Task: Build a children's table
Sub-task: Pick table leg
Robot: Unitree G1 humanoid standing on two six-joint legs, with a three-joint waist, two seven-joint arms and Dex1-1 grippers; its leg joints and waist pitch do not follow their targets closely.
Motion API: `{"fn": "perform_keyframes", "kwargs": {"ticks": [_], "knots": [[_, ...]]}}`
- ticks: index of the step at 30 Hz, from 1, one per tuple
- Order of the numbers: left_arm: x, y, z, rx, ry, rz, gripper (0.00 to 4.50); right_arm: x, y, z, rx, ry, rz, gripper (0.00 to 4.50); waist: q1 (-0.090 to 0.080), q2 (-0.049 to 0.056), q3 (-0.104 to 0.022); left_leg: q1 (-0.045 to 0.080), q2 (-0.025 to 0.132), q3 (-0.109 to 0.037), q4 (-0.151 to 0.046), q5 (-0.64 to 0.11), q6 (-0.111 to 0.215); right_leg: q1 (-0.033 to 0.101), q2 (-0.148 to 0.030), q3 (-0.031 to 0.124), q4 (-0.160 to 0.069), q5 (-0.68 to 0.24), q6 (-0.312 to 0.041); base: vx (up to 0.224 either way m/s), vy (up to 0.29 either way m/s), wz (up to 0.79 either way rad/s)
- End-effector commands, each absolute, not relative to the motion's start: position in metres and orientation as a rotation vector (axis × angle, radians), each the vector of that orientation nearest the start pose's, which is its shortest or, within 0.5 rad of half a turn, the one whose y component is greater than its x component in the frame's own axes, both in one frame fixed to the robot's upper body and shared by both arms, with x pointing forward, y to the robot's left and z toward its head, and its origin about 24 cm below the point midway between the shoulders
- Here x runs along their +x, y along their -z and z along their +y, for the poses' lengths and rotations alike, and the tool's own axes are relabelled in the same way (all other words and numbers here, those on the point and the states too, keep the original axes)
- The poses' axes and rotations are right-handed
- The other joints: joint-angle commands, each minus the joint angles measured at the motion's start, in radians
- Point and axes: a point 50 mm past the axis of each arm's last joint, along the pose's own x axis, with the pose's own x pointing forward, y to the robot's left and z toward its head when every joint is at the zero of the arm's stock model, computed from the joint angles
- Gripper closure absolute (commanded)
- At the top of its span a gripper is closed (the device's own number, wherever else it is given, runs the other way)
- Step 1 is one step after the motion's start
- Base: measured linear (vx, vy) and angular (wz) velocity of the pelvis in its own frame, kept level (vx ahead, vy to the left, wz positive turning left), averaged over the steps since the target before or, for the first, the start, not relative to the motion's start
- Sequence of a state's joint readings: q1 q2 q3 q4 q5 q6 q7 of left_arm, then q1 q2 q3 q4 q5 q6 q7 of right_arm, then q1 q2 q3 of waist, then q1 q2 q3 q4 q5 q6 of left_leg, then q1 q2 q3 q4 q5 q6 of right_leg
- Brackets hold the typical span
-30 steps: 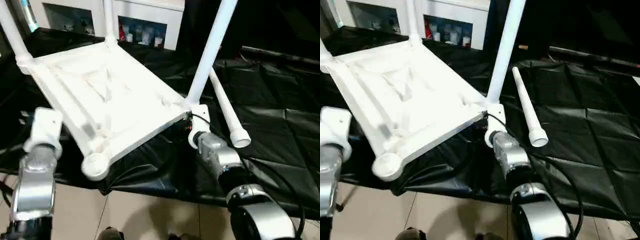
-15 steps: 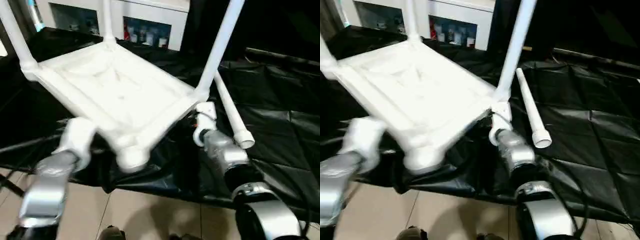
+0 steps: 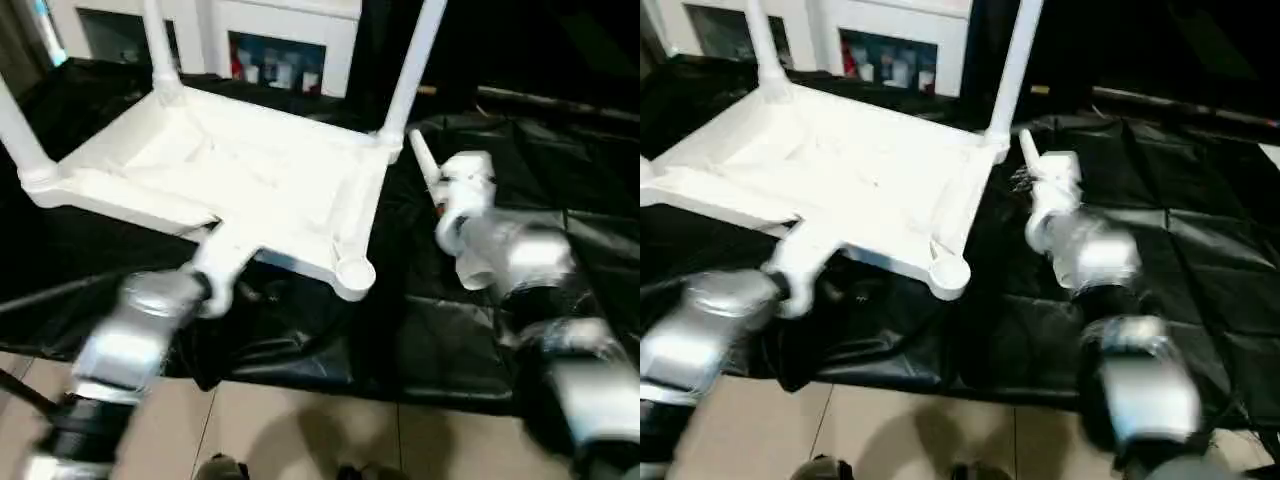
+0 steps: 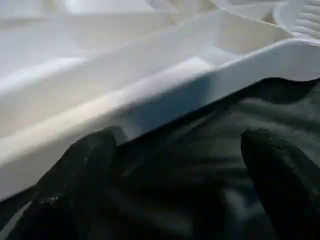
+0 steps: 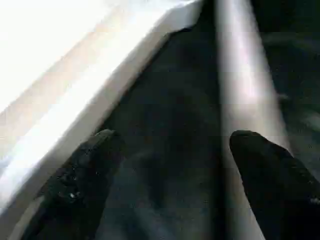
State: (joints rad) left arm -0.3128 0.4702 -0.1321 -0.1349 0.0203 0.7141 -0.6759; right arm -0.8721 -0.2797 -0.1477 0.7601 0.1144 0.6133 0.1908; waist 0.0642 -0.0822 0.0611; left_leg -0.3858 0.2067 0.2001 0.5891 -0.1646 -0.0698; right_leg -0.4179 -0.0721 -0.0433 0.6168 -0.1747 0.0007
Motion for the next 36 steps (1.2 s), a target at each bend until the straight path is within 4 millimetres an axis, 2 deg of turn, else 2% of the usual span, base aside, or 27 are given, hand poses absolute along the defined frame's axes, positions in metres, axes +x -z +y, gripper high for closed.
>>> {"fn": "perform_keyframes", "kwargs": {"ticks": [1,2,4,5,8,9,12,14,15,20,25,27,30,31,36], "knots": [[0.286,-0.104,0.168,0.389,0.736,0.391,0.0,0.388,-0.105,-0.198,0.036,-0.07,0.539,0.27,0.006,-0.002,-0.071,0.024,0.014,-0.006,-0.061,-0.166,-0.036,0.045,-0.046,0.033,-0.056,-0.133,-0.164,0.0,0.0,0.0],[0.285,-0.11,0.167,0.367,0.788,0.371,0.0,0.39,-0.107,-0.203,0.021,-0.058,0.552,0.27,0.006,0.003,-0.071,0.024,0.013,-0.007,-0.06,-0.169,-0.038,0.043,-0.048,0.033,-0.054,-0.145,-0.165,0.0,0.0,0.0],[0.284,-0.117,0.165,0.338,0.845,0.356,0.0,0.392,-0.111,-0.208,0.011,-0.047,0.554,0.07,0.007,0.003,-0.072,0.028,0.015,-0.007,-0.06,-0.185,-0.048,0.039,-0.05,0.032,-0.056,-0.171,-0.172,0.0,0.0,0.0],[0.284,-0.119,0.164,0.34,0.866,0.351,0.0,0.393,-0.111,-0.21,0.007,-0.048,0.559,0.07,0.005,-0.003,-0.07,0.025,0.016,-0.006,-0.06,-0.192,-0.054,0.04,-0.047,0.032,-0.055,-0.154,-0.17,0.0,0.0,0.0],[0.283,-0.126,0.162,0.333,0.926,0.342,0.0,0.393,-0.112,-0.214,-0.014,-0.054,0.589,0.07,0.006,-0.002,-0.073,0.025,0.015,-0.007,-0.058,-0.189,-0.053,0.042,-0.049,0.032,-0.053,-0.156,-0.17,0.0,0.0,0.0],[0.283,-0.133,0.158,0.332,0.981,0.32,0.0,0.393,-0.11,-0.216,-0.032,-0.064,0.624,0.07,0.006,0.002,-0.073,0.023,0.014,-0.007,-0.057,-0.179,-0.055,0.043,-0.049,0.032,-0.05,-0.141,-0.175,0.0,0.0,0.0],[0.281,-0.14,0.152,0.306,1.064,0.304,0.0,0.392,-0.106,-0.218,-0.051,-0.07,0.657,0.07,0.01,0.006,-0.073,0.023,0.014,-0.006,-0.055,-0.173,-0.058,0.043,-0.049,0.033,-0.048,-0.12,-0.186,0.0,0.0,0.0],[0.28,-0.144,0.146,0.294,1.129,0.304,0.0,0.391,-0.1,-0.221,-0.052,-0.054,0.689,0.07,0.014,0.004,-0.072,0.023,0.014,-0.005,-0.055,-0.188,-0.067,0.044,-0.049,0.033,-0.049,-0.135,-0.189,0.0,0.0,0.0],[0.28,-0.145,0.145,0.297,1.142,0.306,0.0,0.39,-0.097,-0.222,-0.057,-0.041,0.701,0.07,0.015,0.009,-0.073,0.024,0.015,-0.007,-0.055,-0.19,-0.07,0.043,-0.05,0.033,-0.046,-0.134,-0.191,0.0,0.0,0.0],[0.277,-0.149,0.145,0.31,1.182,0.332,0.0,0.387,-0.087,-0.221,-0.036,-0.042,0.742,0.07,0.019,0.006,-0.072,0.021,0.015,-0.009,-0.056,-0.215,-0.079,0.045,-0.051,0.033,-0.047,-0.157,-0.183,0.0,0.0,0.0],[0.27,-0.153,0.149,0.32,1.215,0.367,0.0,0.383,-0.082,-0.224,-0.026,-0.027,0.772,0.07,0.027,0.015,-0.068,0.025,0.017,-0.012,-0.057,-0.258,-0.092,0.04,-0.052,0.032,-0.049,-0.204,-0.183,0.0,0.0,0.0],[0.268,-0.155,0.152,0.332,1.224,0.382,0.0,0.382,-0.08,-0.227,-0.029,-0.023,0.786,0.07,0.029,0.013,-0.068,0.025,0.017,-0.013,-0.057,-0.268,-0.097,0.04,-0.052,0.032,-0.049,-0.212,-0.183,0.0,0.0,0.0],[0.266,-0.157,0.155,0.346,1.222,0.395,0.0,0.38,-0.078,-0.229,-0.029,-0.028,0.802,0.07,0.031,0.016,-0.067,0.025,0.017,-0.014,-0.058,-0.278,-0.101,0.039,-0.051,0.031,-0.049,-0.216,-0.181,0.0,0.0,0.0],[0.263,-0.159,0.156,0.347,1.223,0.401,0.0,0.379,-0.077,-0.229,-0.031,-0.032,0.812,0.22,0.032,0.021,-0.065,0.025,0.016,-0.014,-0.059,-0.283,-0.104,0.037,-0.051,0.032,-0.049,-0.216,-0.183,0.0,0.0,0.0],[0.257,-0.161,0.158,0.351,1.233,0.425,0.0,0.376,-0.074,-0.233,-0.066,-0.031,0.839,0.66,0.032,0.02,-0.055,0.022,0.015,-0.015,-0.061,-0.282,-0.101,0.037,-0.051,0.032,-0.049,-0.217,-0.185,0.0,0.0,0.0]]}}
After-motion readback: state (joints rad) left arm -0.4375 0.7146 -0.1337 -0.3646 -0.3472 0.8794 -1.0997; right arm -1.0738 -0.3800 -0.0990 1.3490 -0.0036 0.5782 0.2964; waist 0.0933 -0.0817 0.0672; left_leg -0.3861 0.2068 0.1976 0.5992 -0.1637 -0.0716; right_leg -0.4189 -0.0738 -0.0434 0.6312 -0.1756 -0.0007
